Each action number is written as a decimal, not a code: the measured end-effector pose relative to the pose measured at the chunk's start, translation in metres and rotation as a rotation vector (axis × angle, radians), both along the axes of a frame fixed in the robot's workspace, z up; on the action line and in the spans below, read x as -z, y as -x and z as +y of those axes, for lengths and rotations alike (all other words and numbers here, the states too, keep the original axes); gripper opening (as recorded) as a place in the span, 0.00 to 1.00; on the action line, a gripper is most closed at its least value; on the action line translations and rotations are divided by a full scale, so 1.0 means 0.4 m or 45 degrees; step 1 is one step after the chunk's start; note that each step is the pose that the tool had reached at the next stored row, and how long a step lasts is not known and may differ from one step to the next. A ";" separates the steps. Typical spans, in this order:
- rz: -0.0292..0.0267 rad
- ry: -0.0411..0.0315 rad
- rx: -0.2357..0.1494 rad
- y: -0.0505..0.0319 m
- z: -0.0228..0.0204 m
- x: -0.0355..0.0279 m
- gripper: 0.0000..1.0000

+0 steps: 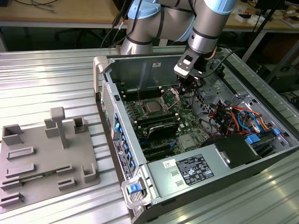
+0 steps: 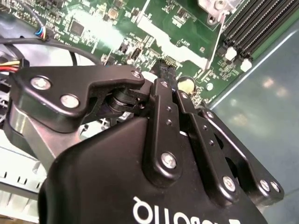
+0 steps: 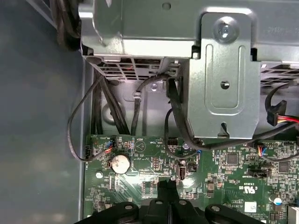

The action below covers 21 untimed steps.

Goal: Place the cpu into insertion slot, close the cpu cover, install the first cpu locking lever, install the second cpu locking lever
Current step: 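Close the cpu cover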

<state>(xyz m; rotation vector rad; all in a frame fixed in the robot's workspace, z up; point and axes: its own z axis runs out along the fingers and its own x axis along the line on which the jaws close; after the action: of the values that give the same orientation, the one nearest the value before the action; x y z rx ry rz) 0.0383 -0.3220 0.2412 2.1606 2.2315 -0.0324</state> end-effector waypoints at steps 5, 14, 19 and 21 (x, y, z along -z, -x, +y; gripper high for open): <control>0.0000 0.0000 0.000 0.022 0.000 0.001 0.11; 0.0000 -0.0027 0.000 0.032 0.000 0.001 0.11; -0.0001 -0.0028 0.000 0.032 0.000 0.001 0.11; -0.0001 -0.0030 0.000 0.032 0.000 0.001 0.11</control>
<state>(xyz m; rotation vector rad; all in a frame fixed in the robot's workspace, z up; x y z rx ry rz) 0.0254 -0.3219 0.2406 2.1617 2.2326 -0.0297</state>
